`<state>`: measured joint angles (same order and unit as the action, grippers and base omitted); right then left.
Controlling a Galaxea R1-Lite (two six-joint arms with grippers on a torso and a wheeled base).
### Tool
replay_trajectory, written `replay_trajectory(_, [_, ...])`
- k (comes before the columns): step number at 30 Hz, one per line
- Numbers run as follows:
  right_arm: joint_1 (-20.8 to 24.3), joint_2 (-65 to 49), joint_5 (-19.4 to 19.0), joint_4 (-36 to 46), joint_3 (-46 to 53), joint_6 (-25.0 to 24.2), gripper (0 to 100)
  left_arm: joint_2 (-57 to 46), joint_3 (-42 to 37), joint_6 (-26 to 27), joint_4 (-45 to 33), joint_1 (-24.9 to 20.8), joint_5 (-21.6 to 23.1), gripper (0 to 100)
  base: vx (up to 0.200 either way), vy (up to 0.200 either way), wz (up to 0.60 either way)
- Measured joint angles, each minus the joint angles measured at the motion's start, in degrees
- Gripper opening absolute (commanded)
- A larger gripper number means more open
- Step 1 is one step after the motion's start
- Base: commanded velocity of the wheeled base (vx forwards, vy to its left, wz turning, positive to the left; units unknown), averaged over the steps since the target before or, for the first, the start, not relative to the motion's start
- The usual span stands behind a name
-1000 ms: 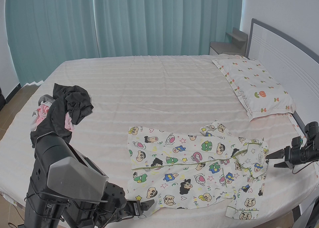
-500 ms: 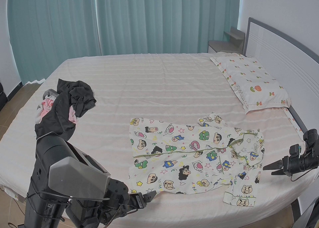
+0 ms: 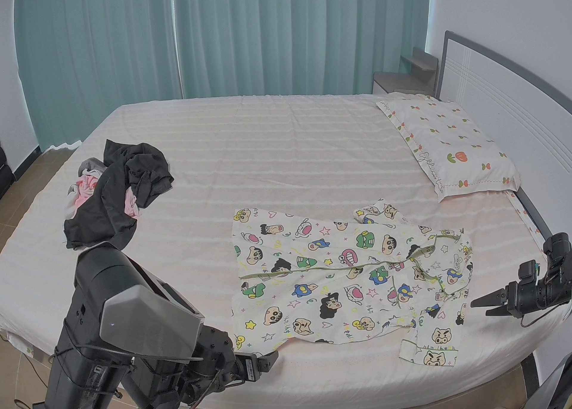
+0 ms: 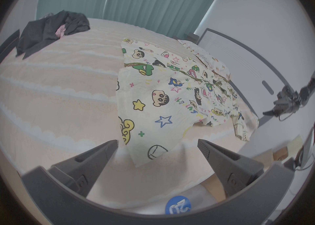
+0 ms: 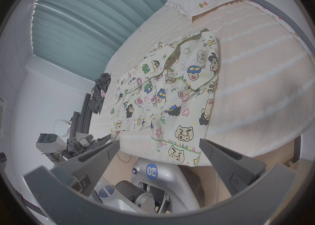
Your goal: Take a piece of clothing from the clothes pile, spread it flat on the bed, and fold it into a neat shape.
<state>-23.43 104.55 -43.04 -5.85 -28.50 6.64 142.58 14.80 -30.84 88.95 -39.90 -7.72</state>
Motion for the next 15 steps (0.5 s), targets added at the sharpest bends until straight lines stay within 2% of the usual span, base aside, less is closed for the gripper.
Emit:
replay_trajectory(7, [0.0, -0.3, 0.0, 0.0, 0.0, 0.0, 100, 0.1, 0.6, 11.1, -0.7, 0.1, 0.1, 100, 0.000, 0.000, 0.00])
replay_trajectory(15, [-0.2, -0.7, 0.0, 0.0, 0.0, 0.0, 100, -0.5, 3.6, 21.5, -9.1, 0.5, 0.0, 100, 0.000, 0.000, 0.00])
